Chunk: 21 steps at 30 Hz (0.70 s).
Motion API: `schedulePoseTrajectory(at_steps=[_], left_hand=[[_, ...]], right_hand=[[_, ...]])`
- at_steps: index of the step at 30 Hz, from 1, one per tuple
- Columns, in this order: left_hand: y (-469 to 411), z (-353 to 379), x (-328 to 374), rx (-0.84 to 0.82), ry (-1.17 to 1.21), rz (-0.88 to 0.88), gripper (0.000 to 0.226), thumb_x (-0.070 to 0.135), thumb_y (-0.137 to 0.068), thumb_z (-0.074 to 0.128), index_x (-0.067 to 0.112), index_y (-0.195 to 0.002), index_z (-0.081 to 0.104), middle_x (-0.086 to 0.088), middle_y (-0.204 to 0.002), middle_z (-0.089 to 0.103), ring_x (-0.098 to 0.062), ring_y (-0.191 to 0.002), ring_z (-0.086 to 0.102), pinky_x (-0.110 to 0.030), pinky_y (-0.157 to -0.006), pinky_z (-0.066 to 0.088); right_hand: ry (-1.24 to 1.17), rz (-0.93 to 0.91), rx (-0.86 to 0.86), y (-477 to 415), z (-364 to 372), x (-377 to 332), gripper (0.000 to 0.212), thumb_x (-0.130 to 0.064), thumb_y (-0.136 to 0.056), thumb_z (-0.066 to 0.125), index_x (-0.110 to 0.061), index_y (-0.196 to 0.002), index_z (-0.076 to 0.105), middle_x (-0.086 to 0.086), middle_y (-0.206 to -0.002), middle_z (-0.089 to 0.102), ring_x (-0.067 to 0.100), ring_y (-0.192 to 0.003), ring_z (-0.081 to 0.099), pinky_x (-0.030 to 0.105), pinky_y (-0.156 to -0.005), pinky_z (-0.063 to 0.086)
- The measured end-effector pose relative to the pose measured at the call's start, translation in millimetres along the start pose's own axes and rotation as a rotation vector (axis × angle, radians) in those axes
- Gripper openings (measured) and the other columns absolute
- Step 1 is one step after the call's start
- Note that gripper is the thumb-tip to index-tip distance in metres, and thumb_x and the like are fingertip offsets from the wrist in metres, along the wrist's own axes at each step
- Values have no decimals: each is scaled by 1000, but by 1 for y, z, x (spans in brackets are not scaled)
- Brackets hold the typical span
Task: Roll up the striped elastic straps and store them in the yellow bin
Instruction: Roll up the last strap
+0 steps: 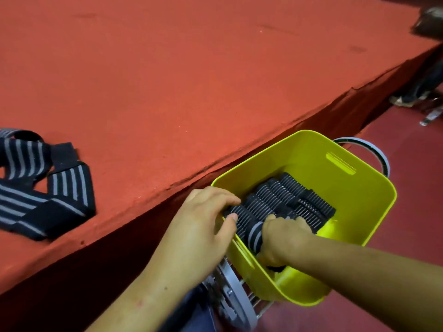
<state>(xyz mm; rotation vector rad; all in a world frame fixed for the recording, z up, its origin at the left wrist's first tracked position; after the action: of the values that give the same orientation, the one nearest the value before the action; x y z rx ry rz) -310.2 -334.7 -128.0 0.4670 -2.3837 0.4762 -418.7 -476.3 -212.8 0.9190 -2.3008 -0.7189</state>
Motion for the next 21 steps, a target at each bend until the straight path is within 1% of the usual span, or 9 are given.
schedulePoseTrajectory(at_steps=[2,5,8,10,13,14,16,18,21], left_hand=[[0,1,0,1,-2,10,24,27,-96,64,31,-120,69,27,-117,60,3,-117,50,-1,-100,27],[-1,0,-1,6,-11,19,23,25,-96,66,28,-118,70,25,-115,60,1,-115,51,-1,-100,26],[0,-1,-3,0,-13,20,24,27,-96,64,29,-119,70,25,-115,59,1,-117,50,-2,-101,27],[2,-2,-4,-10,-12,16,24,29,-97,63,30,-120,69,26,-116,58,2,-118,49,-1,-101,27],[2,-5,-6,-19,2,7,23,30,-99,62,30,-122,68,25,-118,58,3,-120,47,-1,-100,28],[1,-6,-6,-21,8,6,23,30,-99,63,30,-122,68,25,-118,58,3,-120,47,-1,-100,28],[0,-6,-6,-21,16,6,23,30,-100,62,29,-122,68,24,-119,58,3,-120,46,-2,-100,29],[0,-7,-6,-21,24,15,24,30,-100,62,29,-123,68,24,-119,58,4,-120,46,-2,-99,29],[1,-6,-6,-26,27,28,25,30,-100,61,28,-124,67,23,-121,58,4,-121,45,-6,-100,31]], right_hand=[[22,38,14,5,1,-3,80,-39,-96,62,-1,-156,26,11,-149,57,37,-143,50,46,-116,33],[7,69,0,11,3,-7,79,-33,-99,56,-2,-160,16,14,-153,54,40,-147,44,46,-118,30],[-63,101,-32,12,4,-12,71,-33,-101,50,-5,-158,18,14,-154,53,41,-150,40,48,-122,24],[-78,111,-43,11,4,-14,71,-33,-101,51,-4,-158,19,12,-152,55,39,-147,44,49,-121,24],[13,82,50,10,-2,-15,55,-21,-102,49,-4,-151,30,9,-144,62,33,-139,54,46,-116,29],[55,71,83,11,-4,-15,51,-17,-103,46,-4,-150,31,9,-143,63,32,-138,55,45,-115,30],[90,61,129,13,-7,-17,42,-14,-105,43,-7,-146,38,9,-142,63,32,-138,55,43,-113,33],[97,78,144,12,-8,-19,38,-16,-108,42,-9,-145,43,10,-145,58,32,-139,53,41,-112,38],[27,140,105,4,-5,-17,46,-21,-109,47,-6,-152,40,16,-151,45,35,-142,46,42,-113,44]])
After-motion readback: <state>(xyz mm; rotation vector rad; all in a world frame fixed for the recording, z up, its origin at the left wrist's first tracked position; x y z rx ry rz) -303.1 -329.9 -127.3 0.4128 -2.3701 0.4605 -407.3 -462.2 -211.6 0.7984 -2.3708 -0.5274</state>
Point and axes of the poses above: each hand's wrist, its own y-axis away from the middle knuckle, its own z-axis out of the palm, x = y × z, the point moved 6 cm from there along -y, towards the middle knuckle
